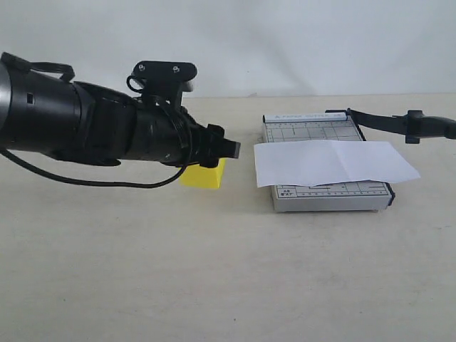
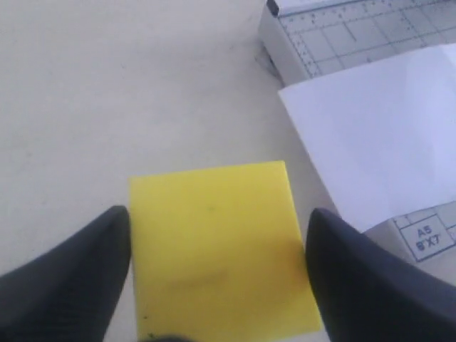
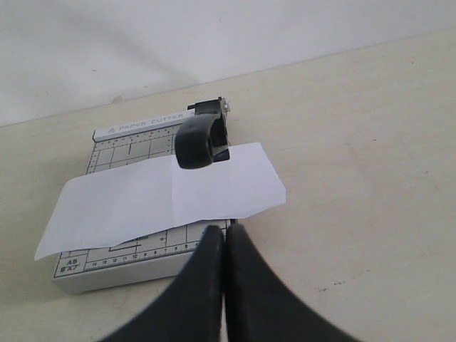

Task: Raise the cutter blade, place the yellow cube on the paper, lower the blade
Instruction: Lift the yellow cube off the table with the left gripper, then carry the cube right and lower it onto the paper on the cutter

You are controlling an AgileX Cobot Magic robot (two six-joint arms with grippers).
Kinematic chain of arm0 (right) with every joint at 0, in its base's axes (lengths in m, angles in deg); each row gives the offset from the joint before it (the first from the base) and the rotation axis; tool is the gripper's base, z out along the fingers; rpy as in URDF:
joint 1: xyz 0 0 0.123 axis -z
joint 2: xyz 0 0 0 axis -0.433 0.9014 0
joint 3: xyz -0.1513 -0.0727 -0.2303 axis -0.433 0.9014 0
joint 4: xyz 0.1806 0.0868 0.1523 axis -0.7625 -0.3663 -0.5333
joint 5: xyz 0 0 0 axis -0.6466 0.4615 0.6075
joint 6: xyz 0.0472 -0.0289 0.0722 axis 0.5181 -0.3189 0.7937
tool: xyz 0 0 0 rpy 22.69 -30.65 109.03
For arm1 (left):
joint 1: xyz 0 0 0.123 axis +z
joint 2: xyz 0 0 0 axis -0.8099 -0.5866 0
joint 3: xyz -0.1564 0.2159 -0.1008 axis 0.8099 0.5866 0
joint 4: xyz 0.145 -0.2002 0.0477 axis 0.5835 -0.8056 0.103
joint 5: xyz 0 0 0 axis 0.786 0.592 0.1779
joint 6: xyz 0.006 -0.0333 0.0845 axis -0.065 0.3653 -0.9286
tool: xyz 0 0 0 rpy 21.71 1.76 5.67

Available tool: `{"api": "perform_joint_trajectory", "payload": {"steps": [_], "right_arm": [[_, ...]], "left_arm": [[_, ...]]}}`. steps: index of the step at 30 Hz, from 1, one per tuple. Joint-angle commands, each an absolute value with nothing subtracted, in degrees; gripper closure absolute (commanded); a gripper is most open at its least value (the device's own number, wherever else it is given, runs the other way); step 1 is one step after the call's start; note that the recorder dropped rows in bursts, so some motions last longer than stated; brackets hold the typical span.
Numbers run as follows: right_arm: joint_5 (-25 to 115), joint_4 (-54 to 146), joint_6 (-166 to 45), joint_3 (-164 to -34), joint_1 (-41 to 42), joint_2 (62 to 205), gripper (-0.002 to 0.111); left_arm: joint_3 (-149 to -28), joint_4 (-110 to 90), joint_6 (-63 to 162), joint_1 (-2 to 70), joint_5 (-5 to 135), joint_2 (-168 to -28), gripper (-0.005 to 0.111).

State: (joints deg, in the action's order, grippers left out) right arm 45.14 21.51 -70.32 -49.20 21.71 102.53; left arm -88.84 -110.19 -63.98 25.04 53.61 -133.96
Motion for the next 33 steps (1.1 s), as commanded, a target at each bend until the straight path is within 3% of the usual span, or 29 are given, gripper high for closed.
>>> {"api": "perform_joint_trajectory", "payload": {"steps": [1, 4, 17, 33], "right_arm": [[44.80, 21.99, -70.46, -48.92, 21.71, 102.37, 0.108], [44.80, 21.99, -70.46, -48.92, 21.71, 102.37, 0.108], [44.78, 21.99, -70.52, -48.92, 21.71, 102.37, 0.108], [44.78, 21.99, -70.52, -48.92, 21.71, 102.37, 0.108]], "left_arm": [[-90.37, -110.25, -65.02, 24.91, 57.00, -132.30, 0.102], [-94.24, -110.25, -65.02, 24.49, 62.91, -132.93, 0.102], [-106.67, -110.25, -69.02, 16.20, 58.05, -141.39, 0.102], [-118.17, -110.25, -70.34, 14.67, 58.05, -151.83, 0.102]]}}
